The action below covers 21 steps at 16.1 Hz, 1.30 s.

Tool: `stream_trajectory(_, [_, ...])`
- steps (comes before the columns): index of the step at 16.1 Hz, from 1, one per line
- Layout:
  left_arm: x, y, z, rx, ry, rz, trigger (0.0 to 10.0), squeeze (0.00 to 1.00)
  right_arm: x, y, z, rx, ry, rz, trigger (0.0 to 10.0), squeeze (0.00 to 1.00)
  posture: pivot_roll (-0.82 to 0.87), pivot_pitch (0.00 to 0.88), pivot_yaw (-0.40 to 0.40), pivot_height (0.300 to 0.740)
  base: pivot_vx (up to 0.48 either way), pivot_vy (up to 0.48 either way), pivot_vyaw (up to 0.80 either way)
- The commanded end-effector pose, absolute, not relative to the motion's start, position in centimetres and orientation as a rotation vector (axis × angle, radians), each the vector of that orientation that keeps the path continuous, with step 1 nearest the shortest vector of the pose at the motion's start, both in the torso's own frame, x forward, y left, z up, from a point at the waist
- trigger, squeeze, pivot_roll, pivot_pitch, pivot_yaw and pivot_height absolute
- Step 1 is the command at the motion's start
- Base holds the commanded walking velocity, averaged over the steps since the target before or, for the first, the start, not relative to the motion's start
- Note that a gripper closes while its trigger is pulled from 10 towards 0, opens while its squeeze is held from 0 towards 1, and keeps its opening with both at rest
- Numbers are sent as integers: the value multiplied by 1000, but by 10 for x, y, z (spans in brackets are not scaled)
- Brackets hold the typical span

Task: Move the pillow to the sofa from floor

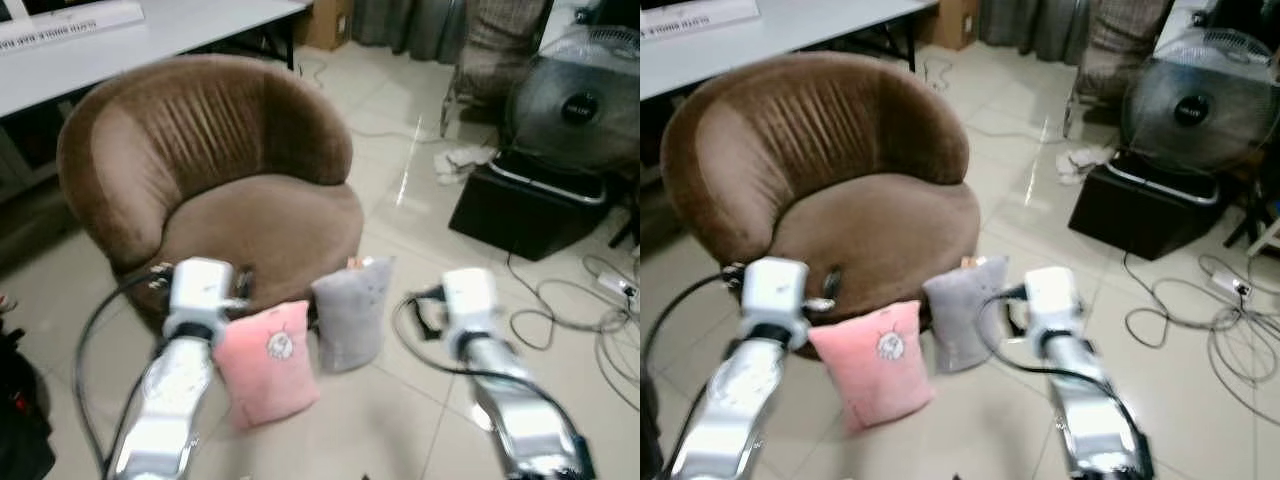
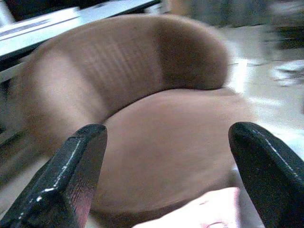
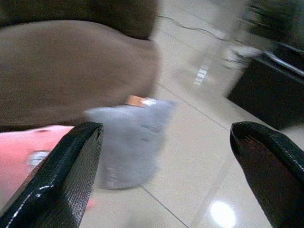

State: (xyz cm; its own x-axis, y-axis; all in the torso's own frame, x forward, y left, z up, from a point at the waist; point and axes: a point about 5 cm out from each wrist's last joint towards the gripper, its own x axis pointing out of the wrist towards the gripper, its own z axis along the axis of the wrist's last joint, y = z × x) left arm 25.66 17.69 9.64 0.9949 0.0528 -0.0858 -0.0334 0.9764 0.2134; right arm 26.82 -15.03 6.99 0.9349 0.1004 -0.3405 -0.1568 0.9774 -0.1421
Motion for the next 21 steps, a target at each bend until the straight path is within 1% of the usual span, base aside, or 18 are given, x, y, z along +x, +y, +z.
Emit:
stream_trajectory(1, [256, 182, 102, 215, 75, 74, 10000, 0, 273, -146, 70, -183, 323, 146, 10000, 0, 50, 0, -35, 740, 0, 0, 0])
stream_trajectory(3, [257, 183, 104, 225, 68, 51, 10000, 0, 275, -143, 69, -189, 328, 153, 10000, 0, 46, 0, -24, 740, 0, 0, 0])
stream_trajectory(5, [259, 176, 105, 223, 62, 14, 10000, 0, 275, -142, 68, -181, 328, 204, 10000, 0, 45, 0, -18, 740, 0, 0, 0])
stream_trajectory(9, [262, 171, 106, 224, 60, -8, 10000, 0, 277, -139, 73, -185, 288, 219, 10000, 0, 34, 0, -6, 740, 244, 0, 800])
stream_trajectory(14, [263, 170, 103, 243, 73, -34, 10000, 0, 275, -136, 71, -149, 287, 259, 10000, 0, 32, 0, -1, 740, 245, 0, 0])
stream_trajectory(18, [261, 170, 103, 244, 77, -43, 10000, 0, 273, -136, 69, -131, 298, 251, 10000, 0, 35, 0, 1, 740, 258, 0, 0])
stream_trajectory(20, [262, 169, 103, 249, 78, -60, 10000, 0, 272, -138, 66, -152, 310, 252, 10000, 0, 35, 0, 4, 740, 302, 0, 0])
stream_trajectory(21, [263, 168, 104, 256, 73, -78, 10000, 0, 269, -137, 64, -146, 320, 262, 10000, 0, 34, 0, 11, 740, 334, 0, 800])
